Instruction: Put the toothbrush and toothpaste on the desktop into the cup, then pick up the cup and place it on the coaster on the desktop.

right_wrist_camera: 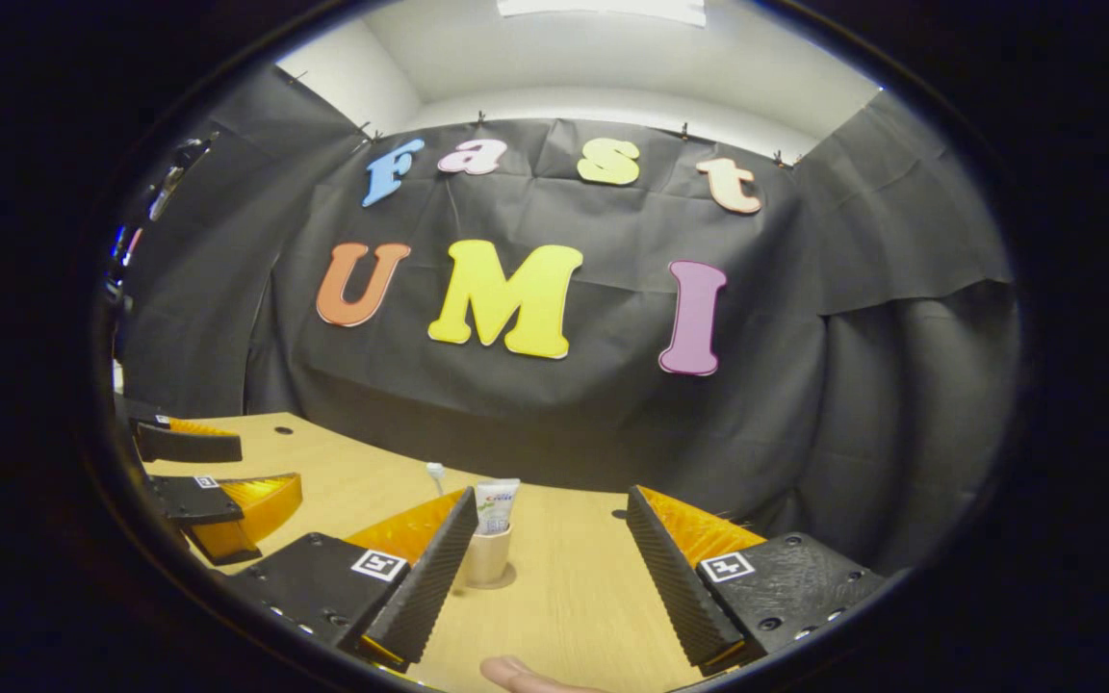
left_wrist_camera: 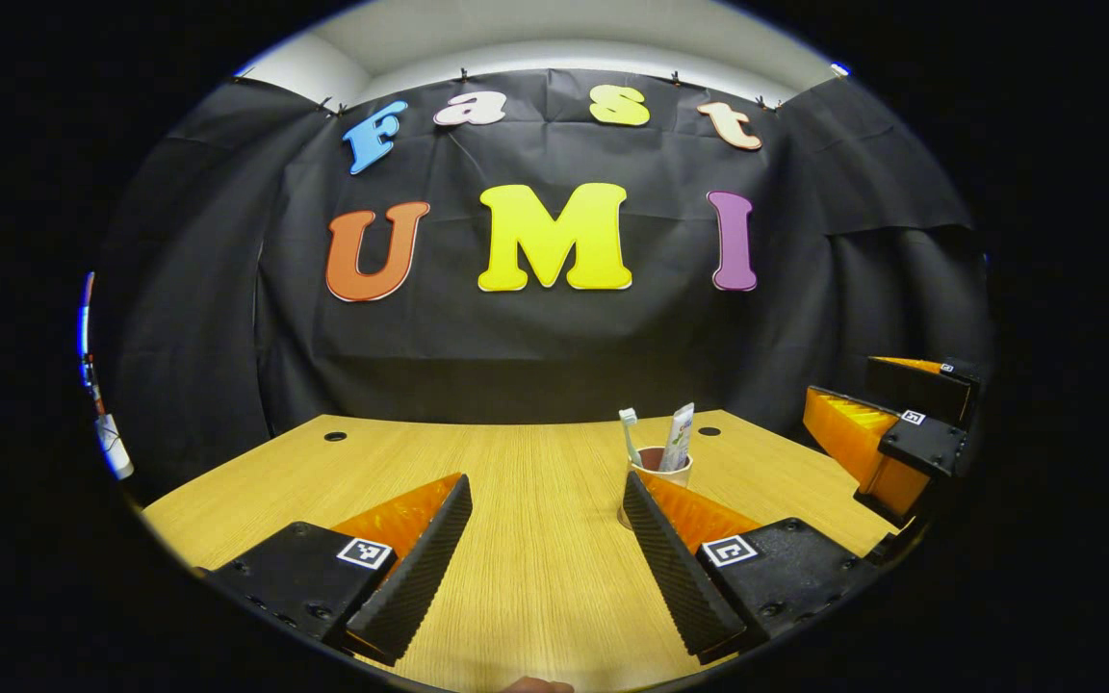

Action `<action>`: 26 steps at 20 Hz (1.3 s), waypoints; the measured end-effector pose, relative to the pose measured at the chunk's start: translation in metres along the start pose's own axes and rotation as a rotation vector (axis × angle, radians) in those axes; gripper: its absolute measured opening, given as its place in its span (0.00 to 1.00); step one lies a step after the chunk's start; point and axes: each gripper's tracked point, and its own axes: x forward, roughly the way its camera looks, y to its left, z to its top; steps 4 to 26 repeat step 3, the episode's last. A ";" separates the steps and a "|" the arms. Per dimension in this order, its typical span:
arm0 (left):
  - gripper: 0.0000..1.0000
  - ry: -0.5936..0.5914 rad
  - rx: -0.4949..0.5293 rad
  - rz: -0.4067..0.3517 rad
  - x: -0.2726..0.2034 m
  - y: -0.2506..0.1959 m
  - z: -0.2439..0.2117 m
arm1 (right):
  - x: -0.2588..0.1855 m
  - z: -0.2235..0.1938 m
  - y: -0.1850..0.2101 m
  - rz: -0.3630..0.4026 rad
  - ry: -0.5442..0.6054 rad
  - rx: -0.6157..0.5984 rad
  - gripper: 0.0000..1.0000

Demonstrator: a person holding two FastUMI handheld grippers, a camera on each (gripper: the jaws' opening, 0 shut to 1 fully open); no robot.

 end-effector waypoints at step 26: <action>1.00 -0.017 -0.008 -0.001 0.000 -0.002 0.004 | 0.001 0.002 -0.001 0.000 -0.005 0.008 0.95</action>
